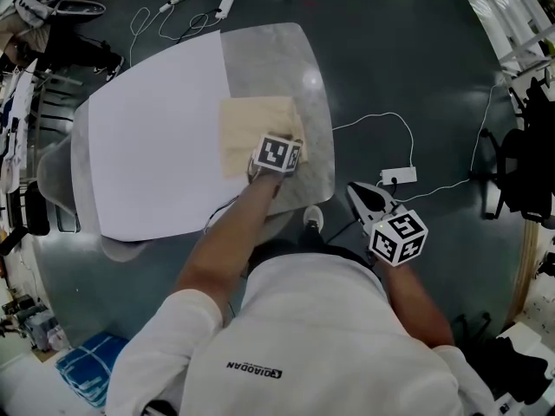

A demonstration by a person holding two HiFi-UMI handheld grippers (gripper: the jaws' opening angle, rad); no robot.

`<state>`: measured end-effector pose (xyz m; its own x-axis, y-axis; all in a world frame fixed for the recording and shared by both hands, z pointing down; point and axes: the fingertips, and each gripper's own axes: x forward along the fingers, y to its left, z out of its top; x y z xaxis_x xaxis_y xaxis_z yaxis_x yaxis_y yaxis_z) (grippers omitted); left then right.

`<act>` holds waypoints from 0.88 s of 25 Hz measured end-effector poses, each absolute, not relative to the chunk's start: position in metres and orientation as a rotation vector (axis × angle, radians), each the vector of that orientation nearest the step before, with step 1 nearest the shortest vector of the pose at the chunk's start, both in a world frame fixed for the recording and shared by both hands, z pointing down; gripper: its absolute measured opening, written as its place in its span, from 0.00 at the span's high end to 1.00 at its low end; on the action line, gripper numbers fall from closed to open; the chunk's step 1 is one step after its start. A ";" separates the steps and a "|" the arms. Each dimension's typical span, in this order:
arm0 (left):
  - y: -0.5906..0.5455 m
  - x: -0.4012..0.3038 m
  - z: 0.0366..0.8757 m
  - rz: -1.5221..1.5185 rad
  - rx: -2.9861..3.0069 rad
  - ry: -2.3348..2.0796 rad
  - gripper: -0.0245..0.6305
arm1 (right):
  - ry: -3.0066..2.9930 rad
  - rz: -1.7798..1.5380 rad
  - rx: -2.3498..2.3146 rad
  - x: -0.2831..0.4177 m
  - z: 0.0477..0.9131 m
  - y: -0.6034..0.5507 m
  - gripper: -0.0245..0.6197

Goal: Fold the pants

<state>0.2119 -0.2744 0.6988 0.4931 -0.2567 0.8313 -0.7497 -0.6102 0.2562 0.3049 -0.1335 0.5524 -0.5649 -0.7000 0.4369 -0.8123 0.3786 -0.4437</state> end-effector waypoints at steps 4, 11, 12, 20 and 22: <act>-0.272 0.215 0.689 1.015 2.147 -0.818 0.78 | -2.460 0.950 1.359 0.311 0.555 -0.132 0.93; -0.252 0.196 0.641 0.888 2.210 -0.865 0.79 | -2.534 0.922 1.268 0.293 0.551 -0.141 0.93; -0.249 0.188 0.633 0.864 2.213 -0.882 0.79 | -2.549 0.910 1.246 0.287 0.549 -0.144 0.93; -0.216 0.113 0.571 0.644 2.215 -1.038 0.86 | -2.631 0.755 1.068 0.240 0.529 -0.165 0.93; -0.203 0.090 0.555 0.590 2.216 -1.061 0.88 | -2.653 0.678 1.012 0.218 0.519 -0.162 0.93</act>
